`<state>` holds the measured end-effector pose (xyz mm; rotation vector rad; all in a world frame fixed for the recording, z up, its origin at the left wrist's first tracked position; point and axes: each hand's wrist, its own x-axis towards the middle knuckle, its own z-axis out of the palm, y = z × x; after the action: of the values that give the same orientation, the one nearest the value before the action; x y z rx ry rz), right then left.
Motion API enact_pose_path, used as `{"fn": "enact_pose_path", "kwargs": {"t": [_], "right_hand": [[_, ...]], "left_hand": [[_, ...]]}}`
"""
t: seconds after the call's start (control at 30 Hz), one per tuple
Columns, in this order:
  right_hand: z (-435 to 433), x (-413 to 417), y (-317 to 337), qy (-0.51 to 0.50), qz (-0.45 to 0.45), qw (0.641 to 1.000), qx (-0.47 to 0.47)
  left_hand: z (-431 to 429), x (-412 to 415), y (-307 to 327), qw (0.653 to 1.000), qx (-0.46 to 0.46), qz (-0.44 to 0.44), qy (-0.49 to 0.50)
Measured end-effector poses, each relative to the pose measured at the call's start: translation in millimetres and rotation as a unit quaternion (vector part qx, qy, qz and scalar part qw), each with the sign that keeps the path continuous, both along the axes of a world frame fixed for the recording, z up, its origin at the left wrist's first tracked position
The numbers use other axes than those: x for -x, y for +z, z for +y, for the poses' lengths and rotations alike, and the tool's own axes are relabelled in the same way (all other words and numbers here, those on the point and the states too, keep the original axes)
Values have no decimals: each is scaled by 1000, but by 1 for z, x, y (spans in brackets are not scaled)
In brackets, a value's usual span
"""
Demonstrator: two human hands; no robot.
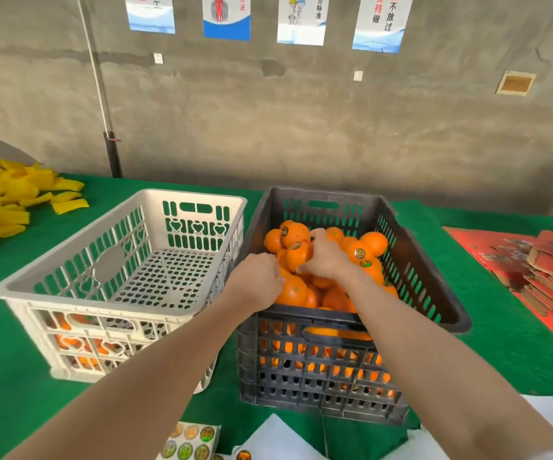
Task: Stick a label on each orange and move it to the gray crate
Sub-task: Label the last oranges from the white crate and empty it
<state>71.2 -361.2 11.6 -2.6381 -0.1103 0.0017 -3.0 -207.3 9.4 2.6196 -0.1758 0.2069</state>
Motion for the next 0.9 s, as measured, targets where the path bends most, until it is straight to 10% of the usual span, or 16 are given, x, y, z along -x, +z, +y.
{"fn": "enact_pose_path", "kwargs": {"t": [0.13,0.3,0.5,0.7,0.9], "right_hand": [[6,28,17,26,-142,989,13],[17,133,-5,216,-400,861,-228],[1,177,-136,197,98,971,93],[-4,172,-183,98,215,965,115],[-7,173,-187,60,186,979,-60]], "left_hand": [[0,1,2,1000,-16,-18,4],[-2,5,3,998,-48,-36,-9],[-3,41,-10,981,71,-179,-27],[10,110,-50,930,155,-325,-74],[34,134,-125,987,142,76,22]]}}
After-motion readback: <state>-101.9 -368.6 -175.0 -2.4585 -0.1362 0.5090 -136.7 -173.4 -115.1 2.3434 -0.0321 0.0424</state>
